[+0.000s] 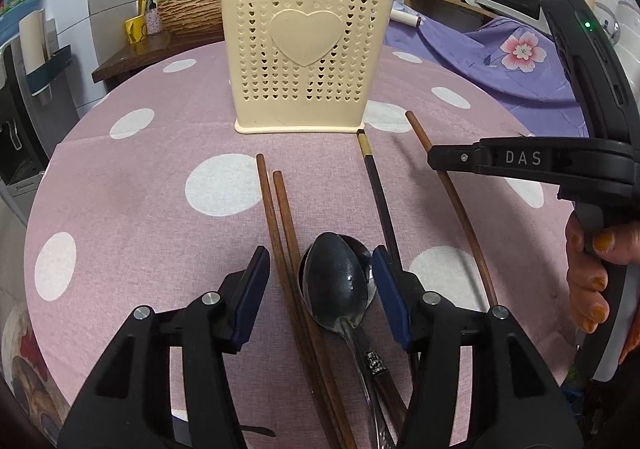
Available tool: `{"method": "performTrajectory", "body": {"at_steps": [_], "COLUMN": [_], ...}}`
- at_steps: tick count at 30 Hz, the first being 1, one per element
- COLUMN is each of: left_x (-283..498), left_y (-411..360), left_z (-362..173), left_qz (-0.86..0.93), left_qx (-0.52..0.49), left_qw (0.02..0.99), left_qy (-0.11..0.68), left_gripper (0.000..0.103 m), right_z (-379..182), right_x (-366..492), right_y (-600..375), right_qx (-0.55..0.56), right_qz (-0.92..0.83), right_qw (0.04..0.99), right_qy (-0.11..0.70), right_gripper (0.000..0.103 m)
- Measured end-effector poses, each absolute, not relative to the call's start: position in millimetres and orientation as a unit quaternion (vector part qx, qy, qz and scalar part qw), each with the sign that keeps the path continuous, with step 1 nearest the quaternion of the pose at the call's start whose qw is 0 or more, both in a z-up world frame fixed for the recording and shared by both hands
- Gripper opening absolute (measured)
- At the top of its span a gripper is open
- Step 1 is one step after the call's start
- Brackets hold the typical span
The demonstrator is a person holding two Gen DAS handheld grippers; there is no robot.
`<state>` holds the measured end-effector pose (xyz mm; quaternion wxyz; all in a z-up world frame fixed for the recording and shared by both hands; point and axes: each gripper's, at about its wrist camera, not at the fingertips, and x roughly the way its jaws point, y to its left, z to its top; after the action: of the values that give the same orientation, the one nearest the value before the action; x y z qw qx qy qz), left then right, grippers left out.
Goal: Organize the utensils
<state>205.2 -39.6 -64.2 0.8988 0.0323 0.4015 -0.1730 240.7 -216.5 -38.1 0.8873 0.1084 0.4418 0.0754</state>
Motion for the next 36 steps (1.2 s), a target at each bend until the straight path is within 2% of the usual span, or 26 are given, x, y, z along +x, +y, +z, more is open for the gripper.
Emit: {"method": "performTrajectory", "body": {"at_steps": [15, 18, 26, 36], "left_x": [194, 195, 202, 208], "left_y": [-84, -87, -76, -51], "left_z": [-77, -77, -67, -14], "left_qz": [-0.121, -0.116, -0.146, -0.158], "left_qx": [0.128, 0.137, 0.083, 0.017], "left_qw": [0.903, 0.903, 0.908, 0.941], "left_qy": [0.391, 0.389, 0.385, 0.299], "left_gripper": [0.051, 0.047, 0.046, 0.046], "right_z": [-43, -44, -41, -12], "right_x": [240, 239, 238, 228], "right_y": [-216, -218, -219, -224], "right_qx": [0.111, 0.112, 0.116, 0.115], "right_qz": [0.076, 0.075, 0.074, 0.081], "right_qw": [0.884, 0.885, 0.886, 0.909], "right_qy": [0.447, 0.446, 0.442, 0.392], "right_gripper": [0.008, 0.008, 0.008, 0.007]}}
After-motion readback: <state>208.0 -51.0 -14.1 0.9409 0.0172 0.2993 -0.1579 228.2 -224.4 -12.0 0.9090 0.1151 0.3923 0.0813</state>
